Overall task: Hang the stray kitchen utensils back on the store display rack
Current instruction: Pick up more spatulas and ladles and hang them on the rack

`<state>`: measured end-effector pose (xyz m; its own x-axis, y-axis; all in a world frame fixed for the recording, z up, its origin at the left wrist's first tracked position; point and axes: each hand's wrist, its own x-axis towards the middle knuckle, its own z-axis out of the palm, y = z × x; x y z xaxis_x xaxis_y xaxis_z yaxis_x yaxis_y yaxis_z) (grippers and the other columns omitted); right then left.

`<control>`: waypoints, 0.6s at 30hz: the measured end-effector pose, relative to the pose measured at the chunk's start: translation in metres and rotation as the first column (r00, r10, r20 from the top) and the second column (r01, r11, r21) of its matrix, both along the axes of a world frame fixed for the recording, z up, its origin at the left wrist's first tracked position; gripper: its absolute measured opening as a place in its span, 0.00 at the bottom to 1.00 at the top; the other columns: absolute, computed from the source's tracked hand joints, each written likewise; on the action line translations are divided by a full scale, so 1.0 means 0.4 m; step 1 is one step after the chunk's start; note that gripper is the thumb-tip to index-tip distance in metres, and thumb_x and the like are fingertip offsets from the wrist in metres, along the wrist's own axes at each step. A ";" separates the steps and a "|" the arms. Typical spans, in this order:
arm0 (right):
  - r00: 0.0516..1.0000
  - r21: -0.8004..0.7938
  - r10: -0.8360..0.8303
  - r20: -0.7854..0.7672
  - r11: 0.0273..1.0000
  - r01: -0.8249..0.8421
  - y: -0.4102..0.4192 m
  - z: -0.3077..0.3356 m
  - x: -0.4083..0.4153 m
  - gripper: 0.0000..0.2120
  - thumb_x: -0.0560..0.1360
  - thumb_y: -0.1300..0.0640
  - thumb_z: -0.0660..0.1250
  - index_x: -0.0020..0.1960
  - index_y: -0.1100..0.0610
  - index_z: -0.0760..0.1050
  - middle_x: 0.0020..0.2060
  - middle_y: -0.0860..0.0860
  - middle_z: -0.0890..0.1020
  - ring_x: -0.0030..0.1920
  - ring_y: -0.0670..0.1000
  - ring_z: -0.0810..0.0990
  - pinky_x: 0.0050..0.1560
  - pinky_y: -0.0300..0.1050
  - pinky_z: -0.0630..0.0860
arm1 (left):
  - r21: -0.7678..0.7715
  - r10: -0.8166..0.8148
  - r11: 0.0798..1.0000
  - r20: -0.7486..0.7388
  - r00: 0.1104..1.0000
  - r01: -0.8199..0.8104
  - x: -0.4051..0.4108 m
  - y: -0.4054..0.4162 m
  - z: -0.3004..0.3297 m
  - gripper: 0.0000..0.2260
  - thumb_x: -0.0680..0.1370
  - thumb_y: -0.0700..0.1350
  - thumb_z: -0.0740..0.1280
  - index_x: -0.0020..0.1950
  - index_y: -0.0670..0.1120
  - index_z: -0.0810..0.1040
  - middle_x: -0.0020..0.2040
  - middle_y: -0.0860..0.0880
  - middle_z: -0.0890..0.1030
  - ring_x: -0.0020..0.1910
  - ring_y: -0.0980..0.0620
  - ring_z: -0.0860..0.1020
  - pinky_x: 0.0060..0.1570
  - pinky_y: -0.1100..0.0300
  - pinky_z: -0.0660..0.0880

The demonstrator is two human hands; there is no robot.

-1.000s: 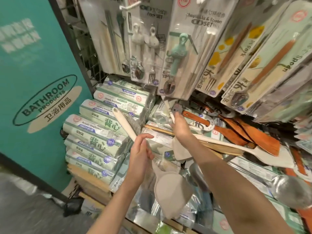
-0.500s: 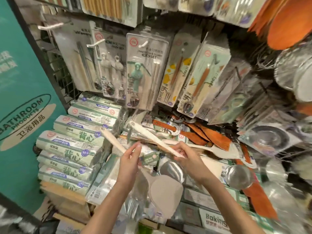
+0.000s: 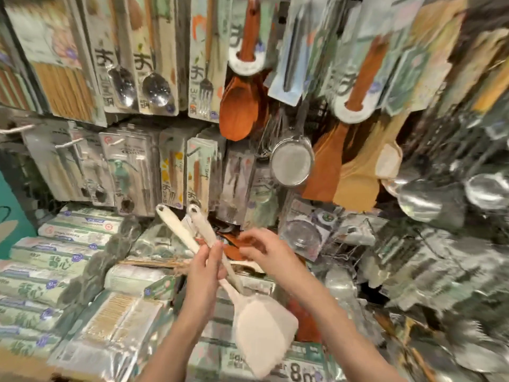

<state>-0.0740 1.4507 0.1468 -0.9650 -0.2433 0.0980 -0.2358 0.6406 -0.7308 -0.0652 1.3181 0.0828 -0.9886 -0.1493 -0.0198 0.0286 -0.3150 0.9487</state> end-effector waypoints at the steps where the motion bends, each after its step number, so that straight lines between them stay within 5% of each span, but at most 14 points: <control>1: 0.998 -0.013 0.004 -0.055 1.000 -0.004 0.023 0.046 0.012 0.13 0.75 0.59 0.67 0.59 0.57 0.76 0.52 0.50 0.78 0.53 0.51 0.78 0.55 0.44 0.73 | -0.065 -0.023 0.998 -0.029 0.999 0.021 0.015 0.041 0.014 0.14 0.77 0.52 0.63 0.39 0.42 0.73 0.32 0.43 0.69 0.31 0.49 0.68 0.35 0.50 0.67; 3: 0.986 -0.020 0.039 -0.160 0.999 -0.042 0.065 0.132 0.043 0.17 0.75 0.60 0.67 0.63 0.58 0.73 0.57 0.54 0.78 0.58 0.53 0.76 0.59 0.46 0.71 | -0.198 -0.047 0.980 -0.088 0.995 0.029 0.040 0.126 0.054 0.10 0.80 0.45 0.61 0.39 0.45 0.75 0.33 0.45 0.73 0.34 0.50 0.71 0.36 0.48 0.70; 6: 0.962 0.026 0.100 -0.253 0.995 -0.097 0.135 0.223 0.086 0.21 0.76 0.61 0.65 0.68 0.55 0.67 0.63 0.52 0.75 0.61 0.46 0.74 0.56 0.34 0.68 | -0.380 -0.086 0.925 -0.162 0.983 0.018 0.075 0.248 0.131 0.09 0.80 0.36 0.59 0.41 0.42 0.75 0.37 0.44 0.77 0.38 0.48 0.73 0.42 0.48 0.71; 8: 0.953 0.011 0.116 -0.279 0.993 -0.117 0.186 0.274 0.113 0.23 0.77 0.65 0.62 0.70 0.52 0.65 0.64 0.51 0.73 0.57 0.38 0.75 0.50 0.26 0.66 | -0.439 -0.114 0.898 -0.190 0.975 0.020 0.100 0.310 0.182 0.11 0.80 0.37 0.59 0.37 0.42 0.73 0.34 0.43 0.76 0.36 0.46 0.72 0.41 0.50 0.69; 10: 0.936 0.036 0.104 -0.337 0.995 -0.097 0.243 0.322 0.130 0.23 0.77 0.65 0.62 0.70 0.53 0.65 0.64 0.52 0.74 0.59 0.43 0.75 0.53 0.30 0.66 | -0.441 -0.135 0.897 -0.229 0.964 0.021 0.115 0.354 0.230 0.13 0.80 0.39 0.60 0.35 0.45 0.72 0.31 0.49 0.73 0.33 0.51 0.70 0.38 0.57 0.68; 14: 0.894 0.035 0.052 -0.445 0.999 -0.040 0.343 0.407 0.143 0.20 0.74 0.68 0.65 0.64 0.58 0.71 0.59 0.53 0.77 0.58 0.48 0.74 0.56 0.32 0.67 | -0.366 -0.185 0.928 -0.289 0.939 0.070 0.113 0.431 0.333 0.14 0.80 0.39 0.60 0.35 0.49 0.73 0.25 0.58 0.75 0.27 0.65 0.71 0.29 0.71 0.67; 18: 0.867 -0.081 -0.089 -0.490 0.995 0.056 0.421 0.492 0.155 0.18 0.72 0.69 0.66 0.58 0.54 0.74 0.45 0.42 0.78 0.47 0.43 0.76 0.47 0.30 0.71 | -0.392 -0.277 0.910 -0.324 0.904 0.138 0.091 0.499 0.424 0.12 0.80 0.44 0.61 0.36 0.47 0.76 0.27 0.54 0.73 0.29 0.56 0.71 0.31 0.64 0.67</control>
<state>-0.0119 1.6190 0.3435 -0.8018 -0.1521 0.5779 -0.5302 0.6272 -0.5705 -0.0289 1.5177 0.2524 -0.9227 0.1321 0.3622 0.3653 -0.0008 0.9309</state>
